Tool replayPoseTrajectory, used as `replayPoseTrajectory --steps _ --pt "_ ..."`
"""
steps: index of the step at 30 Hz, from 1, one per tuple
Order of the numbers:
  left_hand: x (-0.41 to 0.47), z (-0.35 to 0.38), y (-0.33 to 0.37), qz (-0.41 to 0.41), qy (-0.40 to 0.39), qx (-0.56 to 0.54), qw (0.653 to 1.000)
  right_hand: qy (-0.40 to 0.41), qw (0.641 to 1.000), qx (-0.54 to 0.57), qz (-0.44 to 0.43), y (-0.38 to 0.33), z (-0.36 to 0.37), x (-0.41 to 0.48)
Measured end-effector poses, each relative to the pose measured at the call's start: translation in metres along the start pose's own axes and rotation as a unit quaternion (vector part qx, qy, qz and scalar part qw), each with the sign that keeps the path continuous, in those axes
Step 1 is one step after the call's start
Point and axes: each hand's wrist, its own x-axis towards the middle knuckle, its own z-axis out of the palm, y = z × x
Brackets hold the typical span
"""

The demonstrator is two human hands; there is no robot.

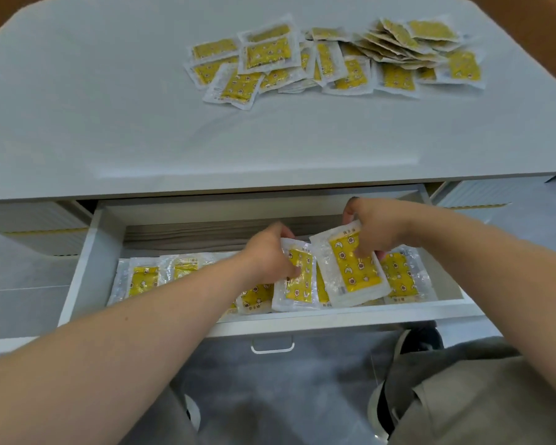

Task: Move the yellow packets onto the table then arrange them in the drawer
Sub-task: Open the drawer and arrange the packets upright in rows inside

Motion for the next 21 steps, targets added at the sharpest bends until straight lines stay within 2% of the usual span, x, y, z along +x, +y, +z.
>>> replayPoseTrajectory --steps 5,8,11,14,21 --pt "0.005 0.006 -0.010 0.076 0.002 0.176 0.982 -0.023 0.997 0.069 0.009 0.011 0.014 0.012" --pt "0.004 0.007 -0.014 0.118 0.040 0.325 0.937 -0.026 0.997 0.075 0.004 0.013 0.026 0.018" --pt "0.004 0.007 -0.015 0.124 0.046 0.405 0.905 -0.025 0.997 0.070 -0.006 0.013 0.033 0.024" --pt "0.003 0.006 -0.017 0.116 0.034 0.408 0.905 -0.018 0.999 0.037 -0.033 0.013 0.038 0.030" --pt "0.004 0.004 -0.015 0.129 0.026 0.365 0.922 0.050 0.977 -0.174 -0.109 0.013 0.059 0.040"
